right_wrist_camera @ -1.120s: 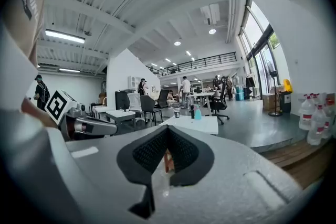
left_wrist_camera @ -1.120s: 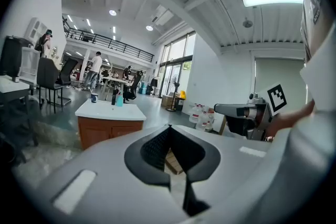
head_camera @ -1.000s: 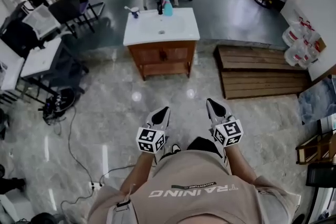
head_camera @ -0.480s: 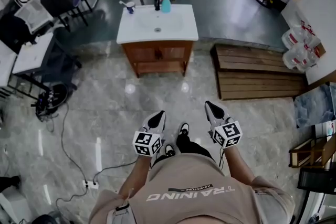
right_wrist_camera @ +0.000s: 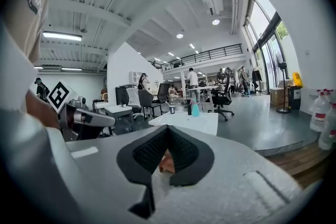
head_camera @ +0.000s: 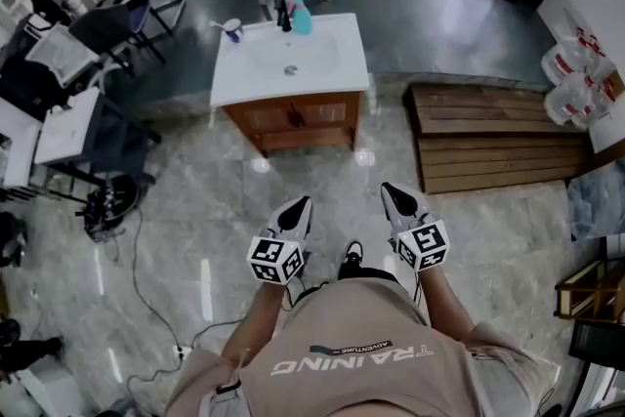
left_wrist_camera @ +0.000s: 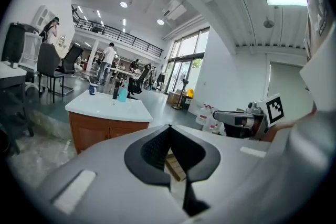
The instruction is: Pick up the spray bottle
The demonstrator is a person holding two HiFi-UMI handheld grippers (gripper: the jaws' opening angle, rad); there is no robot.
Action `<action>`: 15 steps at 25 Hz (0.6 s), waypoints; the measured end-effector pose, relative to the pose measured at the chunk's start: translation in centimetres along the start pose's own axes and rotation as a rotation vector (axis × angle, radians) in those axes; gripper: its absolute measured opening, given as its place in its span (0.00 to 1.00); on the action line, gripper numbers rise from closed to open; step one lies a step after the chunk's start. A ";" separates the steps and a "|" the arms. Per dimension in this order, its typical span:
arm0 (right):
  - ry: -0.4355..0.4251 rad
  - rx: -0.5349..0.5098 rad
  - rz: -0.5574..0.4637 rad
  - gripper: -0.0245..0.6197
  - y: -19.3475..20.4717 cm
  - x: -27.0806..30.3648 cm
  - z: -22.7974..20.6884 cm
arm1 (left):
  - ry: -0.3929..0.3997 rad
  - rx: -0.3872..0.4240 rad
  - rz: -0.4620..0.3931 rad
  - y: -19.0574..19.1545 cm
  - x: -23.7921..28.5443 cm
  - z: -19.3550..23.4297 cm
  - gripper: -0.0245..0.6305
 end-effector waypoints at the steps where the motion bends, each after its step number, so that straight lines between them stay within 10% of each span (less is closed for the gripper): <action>1: -0.003 0.002 -0.001 0.04 0.1 0.4 -0.8 | 0.003 0.002 0.001 -0.4 1.0 -0.2 0.06; 15: -0.156 0.001 0.026 0.04 0.7 6.3 -2.4 | -0.087 0.014 0.014 -2.5 5.1 2.1 0.06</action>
Point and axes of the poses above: the fingertips, and each gripper's own axes: x forward along the fingers, z to its left, y out of its underside, the point moved 1 cm from there along -x, backward along the fingers, and after that the axes turned 4 degrees about -y, right-handed, at the moved point
